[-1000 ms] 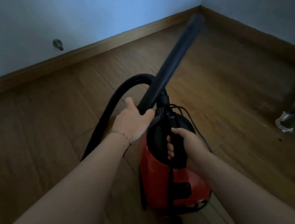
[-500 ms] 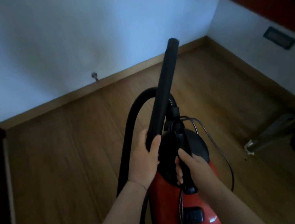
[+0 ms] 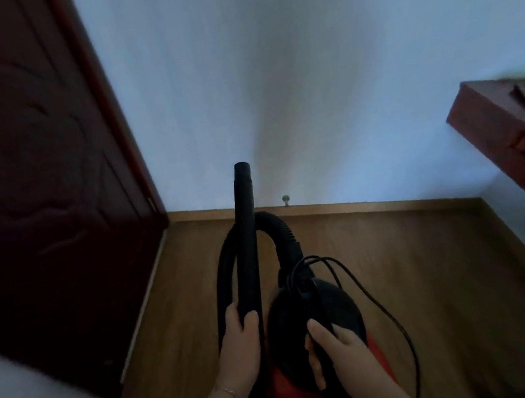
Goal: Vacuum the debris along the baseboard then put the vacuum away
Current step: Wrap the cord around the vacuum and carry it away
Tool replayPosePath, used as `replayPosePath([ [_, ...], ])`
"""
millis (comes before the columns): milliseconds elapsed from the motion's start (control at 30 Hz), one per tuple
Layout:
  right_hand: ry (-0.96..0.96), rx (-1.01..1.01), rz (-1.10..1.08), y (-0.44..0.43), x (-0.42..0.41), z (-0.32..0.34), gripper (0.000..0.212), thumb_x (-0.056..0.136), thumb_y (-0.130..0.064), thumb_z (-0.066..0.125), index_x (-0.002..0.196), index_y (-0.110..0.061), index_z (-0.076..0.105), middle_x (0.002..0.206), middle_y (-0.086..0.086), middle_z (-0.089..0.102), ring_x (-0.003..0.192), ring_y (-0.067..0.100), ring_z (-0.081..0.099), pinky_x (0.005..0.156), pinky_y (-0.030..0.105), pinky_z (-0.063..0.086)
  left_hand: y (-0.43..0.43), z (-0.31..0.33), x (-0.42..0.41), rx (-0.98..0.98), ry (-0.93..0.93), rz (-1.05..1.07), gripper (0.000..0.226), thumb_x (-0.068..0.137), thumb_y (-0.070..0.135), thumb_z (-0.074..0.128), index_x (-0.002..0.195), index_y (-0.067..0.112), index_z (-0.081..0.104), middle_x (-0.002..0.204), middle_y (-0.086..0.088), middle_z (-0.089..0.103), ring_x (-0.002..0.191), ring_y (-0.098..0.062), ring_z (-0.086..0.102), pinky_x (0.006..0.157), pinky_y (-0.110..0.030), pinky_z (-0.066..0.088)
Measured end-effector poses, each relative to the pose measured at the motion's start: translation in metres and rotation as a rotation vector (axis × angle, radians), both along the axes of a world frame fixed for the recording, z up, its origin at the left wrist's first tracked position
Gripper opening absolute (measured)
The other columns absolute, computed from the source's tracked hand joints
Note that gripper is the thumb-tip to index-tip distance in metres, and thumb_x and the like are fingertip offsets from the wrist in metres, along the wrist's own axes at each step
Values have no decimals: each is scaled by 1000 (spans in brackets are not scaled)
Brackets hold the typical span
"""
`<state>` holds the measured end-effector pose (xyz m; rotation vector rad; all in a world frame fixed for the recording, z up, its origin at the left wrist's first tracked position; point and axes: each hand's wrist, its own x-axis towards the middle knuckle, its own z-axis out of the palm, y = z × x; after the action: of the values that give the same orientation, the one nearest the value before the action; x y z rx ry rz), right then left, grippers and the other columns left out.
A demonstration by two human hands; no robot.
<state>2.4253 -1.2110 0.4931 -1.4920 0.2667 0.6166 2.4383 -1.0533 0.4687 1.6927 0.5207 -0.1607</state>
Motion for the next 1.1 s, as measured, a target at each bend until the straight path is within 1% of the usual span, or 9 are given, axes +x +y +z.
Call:
replayPosePath([
  [100, 5, -28, 118, 20, -23, 17, 39, 96, -36, 51, 72, -6, 55, 53, 5, 51, 47, 18, 48, 52, 29, 42, 18, 22, -49, -17, -19, 107, 28, 100, 32, 36, 128, 28, 35, 102, 12, 56, 89, -3, 56, 73, -25, 44],
  [167, 15, -33, 200, 36, -38, 24, 39, 96, -36, 52, 71, -5, 55, 51, 6, 51, 45, 19, 47, 52, 30, 41, 31, 33, -81, -1, -34, 186, 17, 100, 30, 38, 116, 26, 41, 100, 5, 60, 85, -5, 58, 70, -23, 45],
  [300, 4, -60, 353, 73, -71, 31, 40, 97, -34, 49, 72, -4, 56, 47, 6, 51, 41, 19, 46, 53, 31, 40, 61, 41, -142, 56, -28, 381, 10, 99, 26, 42, 108, 25, 37, 101, 3, 55, 94, -13, 55, 84, -29, 45],
  [367, -2, -61, 444, 92, -92, 33, 41, 98, -35, 48, 72, -5, 56, 46, 6, 50, 40, 19, 45, 52, 32, 39, 75, 45, -174, 56, -17, 478, 8, 98, 28, 44, 105, 24, 41, 96, -5, 62, 86, -18, 60, 84, -35, 48],
  [467, -18, -47, 554, 119, -134, 41, 40, 98, -34, 48, 70, -7, 57, 46, 4, 50, 41, 19, 44, 51, 32, 38, 94, 49, -228, 65, -16, 606, 18, 97, 31, 44, 115, 27, 44, 95, 0, 60, 82, -11, 59, 80, -29, 44],
  [567, -43, -15, 667, 144, -179, 48, 38, 98, -32, 48, 70, -8, 58, 48, 3, 50, 42, 17, 44, 51, 30, 39, 108, 54, -289, 57, -25, 729, 26, 97, 33, 43, 123, 30, 42, 102, -2, 61, 93, -19, 59, 88, -33, 46],
  [667, -58, -7, 780, 167, -228, 59, 38, 99, -32, 47, 70, -8, 55, 48, 2, 49, 42, 16, 44, 50, 29, 39, 119, 59, -350, 61, -38, 850, 35, 97, 34, 43, 130, 23, 42, 112, -9, 63, 102, -26, 60, 93, -37, 46],
  [833, -115, -16, 968, 205, -312, 77, 38, 99, -34, 47, 71, -9, 54, 49, 2, 46, 43, 17, 43, 52, 30, 39, 135, 74, -451, 103, -80, 1036, 38, 99, 32, 41, 135, 20, 40, 107, -1, 57, 95, -18, 54, 83, -26, 36],
  [1100, -56, 39, 1152, 284, -429, 79, 40, 96, -35, 51, 65, -10, 54, 44, 1, 45, 38, 18, 41, 50, 29, 34, 170, 82, -586, 157, -59, 1326, 51, 98, 36, 41, 145, 19, 33, 129, -1, 54, 120, -20, 51, 95, -26, 35],
])
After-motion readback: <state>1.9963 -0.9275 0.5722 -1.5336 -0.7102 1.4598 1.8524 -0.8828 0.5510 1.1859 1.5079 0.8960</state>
